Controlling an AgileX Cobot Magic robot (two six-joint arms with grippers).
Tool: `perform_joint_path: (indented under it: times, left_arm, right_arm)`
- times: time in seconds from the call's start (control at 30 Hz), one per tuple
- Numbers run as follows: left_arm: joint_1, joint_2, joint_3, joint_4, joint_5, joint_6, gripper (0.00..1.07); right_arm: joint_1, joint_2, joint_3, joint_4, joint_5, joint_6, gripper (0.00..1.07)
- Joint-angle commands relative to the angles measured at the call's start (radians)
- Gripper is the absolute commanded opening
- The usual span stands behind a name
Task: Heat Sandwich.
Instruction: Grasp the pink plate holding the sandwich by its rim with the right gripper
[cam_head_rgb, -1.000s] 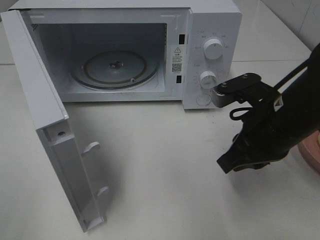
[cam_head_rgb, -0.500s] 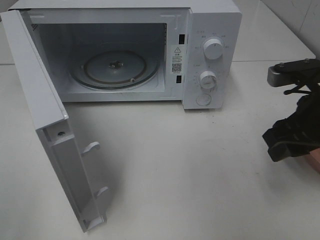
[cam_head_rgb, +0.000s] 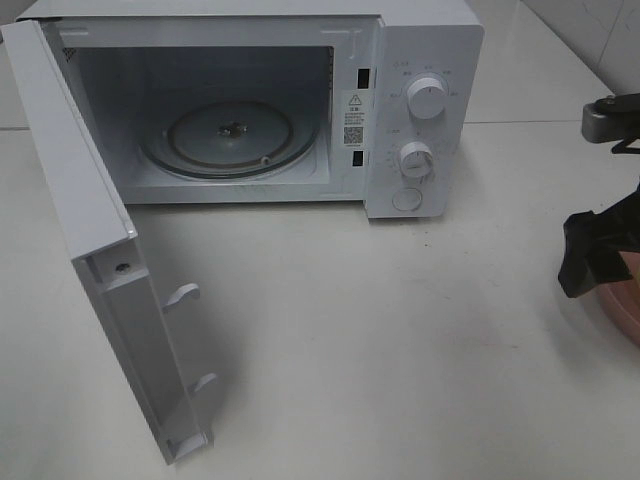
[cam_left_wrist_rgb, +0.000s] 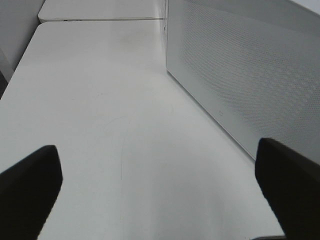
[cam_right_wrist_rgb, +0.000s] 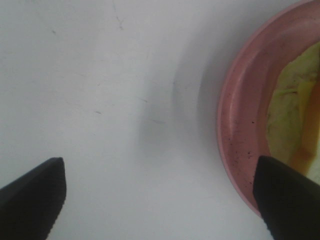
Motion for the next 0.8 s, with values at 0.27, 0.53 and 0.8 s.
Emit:
perform_joint_path:
  times: [0.27, 0.53, 0.8]
  left_arm:
    - [0.001, -0.027, 0.003, 0.000, -0.001, 0.000, 1.01]
    - [0.001, -0.027, 0.003, 0.000, -0.001, 0.000, 1.01]
    - [0.001, -0.027, 0.003, 0.000, -0.001, 0.000, 1.01]
  right_arm:
    - [-0.089, 0.131, -0.057, -0.008, 0.004, 0.003, 0.95]
    - [-0.140, 0.242, -0.114, -0.007, 0.001, -0.001, 0.93]
    - [-0.140, 0.358, -0.136, -0.023, -0.057, 0.002, 0.92]
